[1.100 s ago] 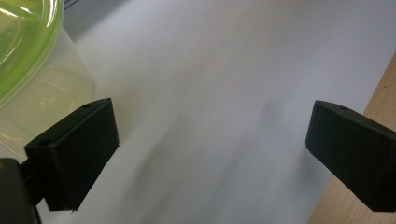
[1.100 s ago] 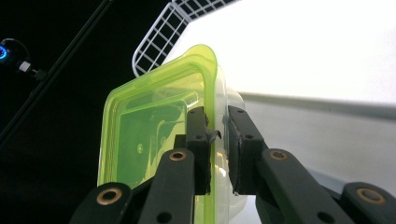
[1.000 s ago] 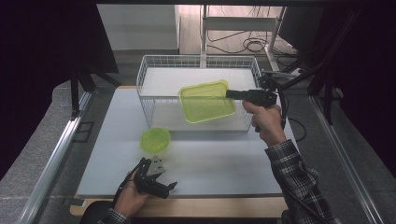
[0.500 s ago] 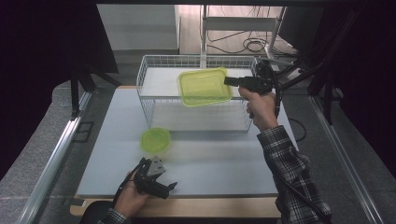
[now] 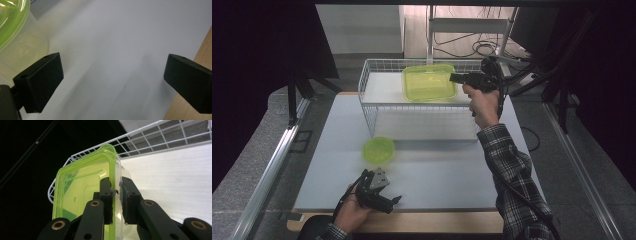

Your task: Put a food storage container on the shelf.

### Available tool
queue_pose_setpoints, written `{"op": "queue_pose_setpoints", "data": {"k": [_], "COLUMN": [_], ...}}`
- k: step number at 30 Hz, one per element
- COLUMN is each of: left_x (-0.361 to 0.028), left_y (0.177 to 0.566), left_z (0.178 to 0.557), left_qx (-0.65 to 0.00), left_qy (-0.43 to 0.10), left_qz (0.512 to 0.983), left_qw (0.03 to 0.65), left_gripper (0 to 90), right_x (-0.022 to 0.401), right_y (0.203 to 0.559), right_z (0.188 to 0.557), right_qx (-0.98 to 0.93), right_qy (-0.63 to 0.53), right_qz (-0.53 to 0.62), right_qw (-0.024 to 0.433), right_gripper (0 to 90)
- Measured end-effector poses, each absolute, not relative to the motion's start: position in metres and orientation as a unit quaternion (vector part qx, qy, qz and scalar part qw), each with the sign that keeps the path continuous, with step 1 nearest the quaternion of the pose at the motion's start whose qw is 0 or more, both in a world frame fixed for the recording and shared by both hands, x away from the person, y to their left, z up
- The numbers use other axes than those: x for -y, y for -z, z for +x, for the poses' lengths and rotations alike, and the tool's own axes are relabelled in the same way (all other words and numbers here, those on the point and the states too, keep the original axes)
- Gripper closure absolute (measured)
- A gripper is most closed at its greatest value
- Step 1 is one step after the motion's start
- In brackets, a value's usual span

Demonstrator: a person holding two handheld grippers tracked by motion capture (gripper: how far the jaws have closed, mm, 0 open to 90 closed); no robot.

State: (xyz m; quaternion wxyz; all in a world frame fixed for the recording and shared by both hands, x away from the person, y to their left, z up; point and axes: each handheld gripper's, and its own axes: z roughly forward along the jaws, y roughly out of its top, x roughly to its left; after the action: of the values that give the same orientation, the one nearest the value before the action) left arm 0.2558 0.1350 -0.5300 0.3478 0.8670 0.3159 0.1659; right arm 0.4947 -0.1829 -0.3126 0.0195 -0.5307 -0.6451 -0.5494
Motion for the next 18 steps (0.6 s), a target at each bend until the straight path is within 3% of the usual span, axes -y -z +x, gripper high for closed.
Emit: {"op": "queue_pose_setpoints", "data": {"k": [13, 18], "left_x": [-0.135, -0.134], "left_y": [0.530, 0.530], "left_z": [0.256, 0.255], "left_qx": [-0.314, -0.313], "left_qy": [-0.165, -0.165], "left_qz": [0.868, 0.869], "left_qw": [0.347, 0.345], "left_gripper": [2.3, 2.3], "right_x": [0.174, 0.172], "right_y": [0.315, 0.317], "right_z": [0.505, 0.506], "right_qx": [0.644, 0.660], "right_qy": [0.544, 0.527], "right_qz": [-0.538, -0.535], "right_qw": [-0.004, -0.033], "right_gripper": [78.9, 75.4]}}
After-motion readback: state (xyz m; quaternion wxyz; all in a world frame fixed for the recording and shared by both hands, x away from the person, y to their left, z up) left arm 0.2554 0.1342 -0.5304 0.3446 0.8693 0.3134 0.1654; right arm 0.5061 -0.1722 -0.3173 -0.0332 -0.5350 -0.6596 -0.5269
